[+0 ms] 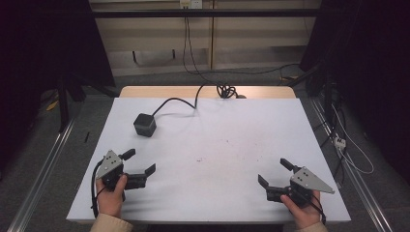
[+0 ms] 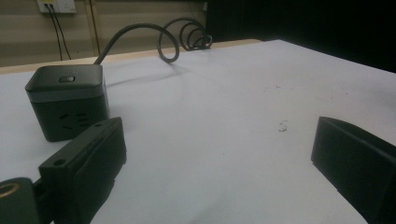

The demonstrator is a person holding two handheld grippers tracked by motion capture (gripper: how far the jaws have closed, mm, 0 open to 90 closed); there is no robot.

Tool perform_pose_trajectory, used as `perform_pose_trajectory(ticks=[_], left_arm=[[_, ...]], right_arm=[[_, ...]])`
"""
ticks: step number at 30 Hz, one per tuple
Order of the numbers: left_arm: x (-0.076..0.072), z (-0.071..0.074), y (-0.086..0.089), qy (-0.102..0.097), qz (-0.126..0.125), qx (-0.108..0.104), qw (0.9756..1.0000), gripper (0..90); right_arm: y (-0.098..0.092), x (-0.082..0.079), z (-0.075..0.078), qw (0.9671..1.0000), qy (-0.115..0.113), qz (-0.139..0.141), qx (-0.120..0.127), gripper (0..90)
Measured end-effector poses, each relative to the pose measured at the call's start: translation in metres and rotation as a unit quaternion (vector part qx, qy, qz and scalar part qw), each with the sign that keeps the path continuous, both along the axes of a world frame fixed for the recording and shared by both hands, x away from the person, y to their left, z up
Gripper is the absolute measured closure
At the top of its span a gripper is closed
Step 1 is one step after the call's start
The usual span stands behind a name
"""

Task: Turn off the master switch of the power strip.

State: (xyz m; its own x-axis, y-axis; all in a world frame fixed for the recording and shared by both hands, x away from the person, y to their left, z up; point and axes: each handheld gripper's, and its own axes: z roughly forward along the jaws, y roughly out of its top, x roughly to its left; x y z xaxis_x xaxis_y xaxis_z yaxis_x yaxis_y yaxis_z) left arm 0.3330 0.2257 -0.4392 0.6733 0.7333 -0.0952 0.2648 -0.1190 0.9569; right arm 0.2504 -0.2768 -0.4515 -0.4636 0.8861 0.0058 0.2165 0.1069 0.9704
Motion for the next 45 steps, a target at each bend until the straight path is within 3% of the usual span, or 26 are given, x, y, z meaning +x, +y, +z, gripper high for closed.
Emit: perform_pose_trajectory(ticks=[18,25,33,45], left_arm=[[0.008,0.007,0.002,-0.005,0.015,-0.006,0.9999,2.7],[0.015,0.009,0.002,0.000,0.030,0.002,0.9996,2.7],[0.022,0.009,0.003,0.004,0.029,0.011,0.9995,2.6],[0.035,0.011,0.004,0.014,0.037,0.006,0.9992,3.2]], right_arm=[[0.001,0.004,0.003,1.0000,-0.007,0.003,0.001,3.1],[-0.001,0.004,0.003,0.9999,-0.008,0.001,0.006,3.1],[-0.003,0.005,0.003,0.9999,-0.007,-0.001,0.008,3.2],[-0.004,0.005,0.002,0.9999,-0.007,-0.002,0.008,3.5]])
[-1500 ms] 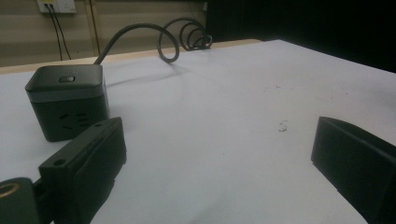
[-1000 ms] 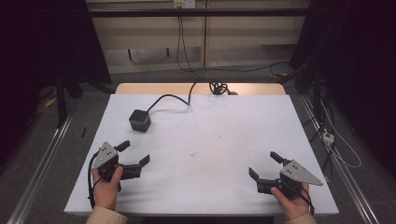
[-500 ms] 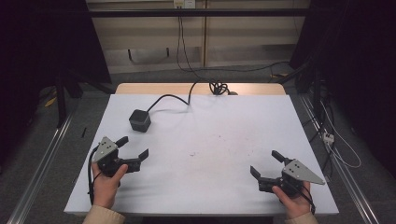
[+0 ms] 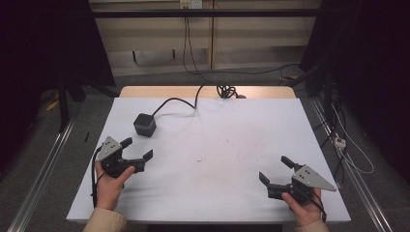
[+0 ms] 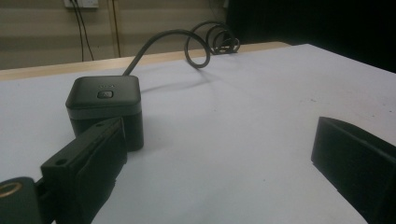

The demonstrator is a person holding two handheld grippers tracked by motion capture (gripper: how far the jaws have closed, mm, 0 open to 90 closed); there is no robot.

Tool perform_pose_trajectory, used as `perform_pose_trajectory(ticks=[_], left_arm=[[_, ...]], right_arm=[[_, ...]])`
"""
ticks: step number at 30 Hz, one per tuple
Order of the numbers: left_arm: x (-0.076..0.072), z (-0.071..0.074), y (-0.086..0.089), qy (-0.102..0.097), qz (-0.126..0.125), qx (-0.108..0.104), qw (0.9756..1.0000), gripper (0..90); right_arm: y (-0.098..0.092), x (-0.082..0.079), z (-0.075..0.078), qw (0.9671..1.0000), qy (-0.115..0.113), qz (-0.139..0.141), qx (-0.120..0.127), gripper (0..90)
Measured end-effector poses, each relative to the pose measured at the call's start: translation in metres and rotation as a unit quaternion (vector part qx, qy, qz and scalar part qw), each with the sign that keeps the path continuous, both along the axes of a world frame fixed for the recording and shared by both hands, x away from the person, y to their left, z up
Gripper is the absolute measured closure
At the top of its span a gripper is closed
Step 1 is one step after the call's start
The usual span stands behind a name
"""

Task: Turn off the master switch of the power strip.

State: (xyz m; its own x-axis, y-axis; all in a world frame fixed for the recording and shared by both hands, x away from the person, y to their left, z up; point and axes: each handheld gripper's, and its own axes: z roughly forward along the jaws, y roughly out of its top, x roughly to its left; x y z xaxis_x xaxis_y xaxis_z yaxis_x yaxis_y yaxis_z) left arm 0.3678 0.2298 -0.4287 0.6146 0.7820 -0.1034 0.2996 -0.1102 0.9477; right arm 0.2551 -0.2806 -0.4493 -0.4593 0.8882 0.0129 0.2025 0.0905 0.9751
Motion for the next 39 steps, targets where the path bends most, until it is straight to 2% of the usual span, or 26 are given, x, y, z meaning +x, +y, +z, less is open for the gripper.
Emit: perform_pose_trajectory(ticks=[2,6,7,9,16,18,22,39], left_arm=[[0.003,0.000,0.000,-0.001,0.003,-0.005,1.0000,3.2],[0.008,0.002,0.000,-0.003,0.010,0.001,0.9999,3.2],[0.010,0.002,0.001,-0.004,0.011,-0.007,0.9999,3.2],[0.012,0.002,0.001,-0.003,0.012,-0.009,0.9999,3.2],[0.019,0.003,0.002,0.000,0.023,-0.011,0.9997,3.5],[0.021,0.003,0.003,0.000,0.027,-0.006,0.9996,4.0],[0.025,0.004,0.003,0.001,0.027,-0.011,0.9996,4.1],[0.034,0.008,-0.004,-0.001,0.022,0.001,0.9998,4.3]], right_arm=[[0.000,0.000,0.000,1.0000,0.002,0.000,0.000,3.5],[0.000,0.000,0.000,1.0000,0.002,0.000,0.000,3.5],[0.000,0.000,0.000,1.0000,0.002,0.000,0.000,3.5],[0.000,0.000,-0.001,1.0000,0.003,0.001,0.000,3.6],[-0.001,0.000,-0.001,1.0000,0.002,-0.001,0.000,3.6],[-0.001,0.000,-0.001,1.0000,0.001,-0.001,0.000,3.6],[-0.001,0.000,-0.001,1.0000,0.002,-0.001,0.001,3.6],[-0.001,0.001,0.000,1.0000,0.001,0.001,-0.001,3.7]])
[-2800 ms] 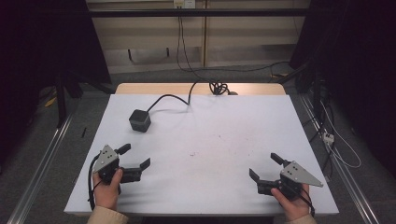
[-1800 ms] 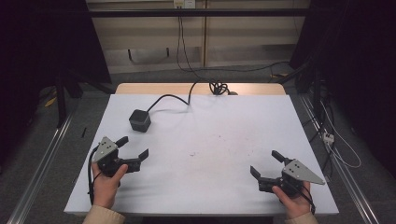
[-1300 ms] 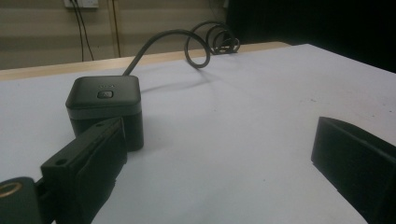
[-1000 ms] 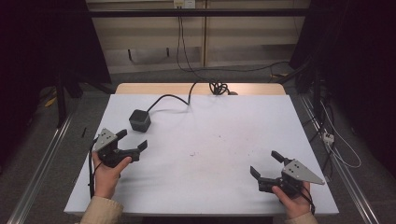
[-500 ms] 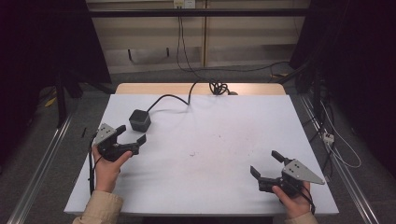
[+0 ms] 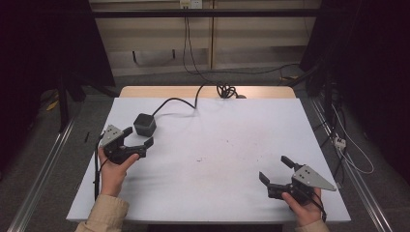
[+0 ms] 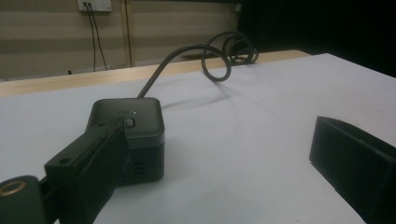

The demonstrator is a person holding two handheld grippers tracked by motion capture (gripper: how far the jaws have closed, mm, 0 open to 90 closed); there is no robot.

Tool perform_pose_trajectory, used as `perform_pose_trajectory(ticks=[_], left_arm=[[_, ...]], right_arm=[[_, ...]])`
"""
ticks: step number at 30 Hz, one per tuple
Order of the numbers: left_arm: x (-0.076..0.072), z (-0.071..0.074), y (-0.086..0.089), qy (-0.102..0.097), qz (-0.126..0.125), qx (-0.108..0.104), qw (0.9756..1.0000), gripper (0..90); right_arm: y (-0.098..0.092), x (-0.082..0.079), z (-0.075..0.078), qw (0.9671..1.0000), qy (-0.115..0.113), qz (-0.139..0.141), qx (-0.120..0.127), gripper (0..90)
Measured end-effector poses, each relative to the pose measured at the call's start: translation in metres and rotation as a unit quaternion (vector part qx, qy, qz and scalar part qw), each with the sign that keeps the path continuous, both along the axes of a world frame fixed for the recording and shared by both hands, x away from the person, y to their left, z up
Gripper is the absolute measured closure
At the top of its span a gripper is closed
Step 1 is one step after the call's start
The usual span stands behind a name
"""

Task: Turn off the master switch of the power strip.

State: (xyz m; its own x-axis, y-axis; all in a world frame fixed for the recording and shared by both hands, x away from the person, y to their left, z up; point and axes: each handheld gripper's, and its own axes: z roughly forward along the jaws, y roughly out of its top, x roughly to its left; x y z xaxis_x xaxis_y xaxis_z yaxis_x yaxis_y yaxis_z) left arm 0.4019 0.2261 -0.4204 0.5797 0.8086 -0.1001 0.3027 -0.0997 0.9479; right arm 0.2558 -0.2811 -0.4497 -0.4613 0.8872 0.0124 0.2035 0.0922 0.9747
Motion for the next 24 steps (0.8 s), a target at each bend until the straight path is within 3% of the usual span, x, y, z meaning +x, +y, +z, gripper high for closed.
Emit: perform_pose_trajectory(ticks=[24], left_arm=[[0.017,0.000,-0.003,0.007,0.003,-0.003,1.0000,4.3]], right_arm=[[0.000,0.000,0.000,1.0000,0.002,0.000,0.000,3.7]])
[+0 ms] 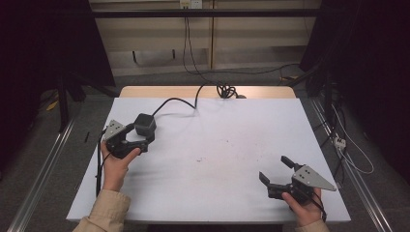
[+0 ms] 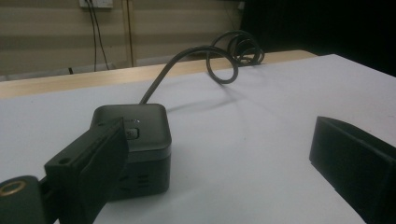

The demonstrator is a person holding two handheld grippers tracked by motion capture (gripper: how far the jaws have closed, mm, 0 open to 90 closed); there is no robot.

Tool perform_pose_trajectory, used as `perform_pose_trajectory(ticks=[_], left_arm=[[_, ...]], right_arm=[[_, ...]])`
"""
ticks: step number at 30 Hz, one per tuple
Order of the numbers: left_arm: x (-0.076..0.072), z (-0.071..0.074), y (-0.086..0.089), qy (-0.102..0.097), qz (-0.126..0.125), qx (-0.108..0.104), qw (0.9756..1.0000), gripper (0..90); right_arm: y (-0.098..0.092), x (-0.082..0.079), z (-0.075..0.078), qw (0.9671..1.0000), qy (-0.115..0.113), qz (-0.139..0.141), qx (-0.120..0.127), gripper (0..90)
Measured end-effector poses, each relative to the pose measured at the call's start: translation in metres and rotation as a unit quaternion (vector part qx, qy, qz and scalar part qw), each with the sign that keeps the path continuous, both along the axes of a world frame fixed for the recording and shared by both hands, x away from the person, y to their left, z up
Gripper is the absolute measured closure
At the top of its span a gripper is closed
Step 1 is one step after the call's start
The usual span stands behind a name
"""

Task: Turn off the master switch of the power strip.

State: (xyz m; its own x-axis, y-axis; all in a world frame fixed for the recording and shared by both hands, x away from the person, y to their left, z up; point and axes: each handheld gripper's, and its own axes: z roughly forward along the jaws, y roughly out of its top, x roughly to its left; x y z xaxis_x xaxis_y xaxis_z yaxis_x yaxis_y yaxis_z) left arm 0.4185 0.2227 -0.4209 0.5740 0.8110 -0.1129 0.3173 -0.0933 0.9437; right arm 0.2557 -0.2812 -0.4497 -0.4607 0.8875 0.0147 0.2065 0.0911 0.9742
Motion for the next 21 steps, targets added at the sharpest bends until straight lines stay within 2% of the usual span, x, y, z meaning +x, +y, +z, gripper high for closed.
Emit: perform_pose_trajectory(ticks=[9,14,17,21], left_arm=[[0.005,0.000,-0.001,0.001,-0.002,0.010,0.9999,4.3],[0.008,0.003,-0.001,0.000,0.001,0.006,1.0000,4.3],[0.010,0.004,0.000,-0.002,0.006,0.016,0.9999,4.8],[0.012,0.003,0.000,0.000,0.006,0.011,0.9999,4.8]], right_arm=[[0.000,0.000,0.000,1.0000,0.000,0.000,0.000,3.7],[-0.001,0.000,0.000,1.0000,0.000,0.001,0.000,3.8],[0.000,0.000,0.000,1.0000,-0.001,0.001,-0.001,3.7],[0.000,0.000,0.000,1.0000,-0.002,0.002,0.000,3.8]])
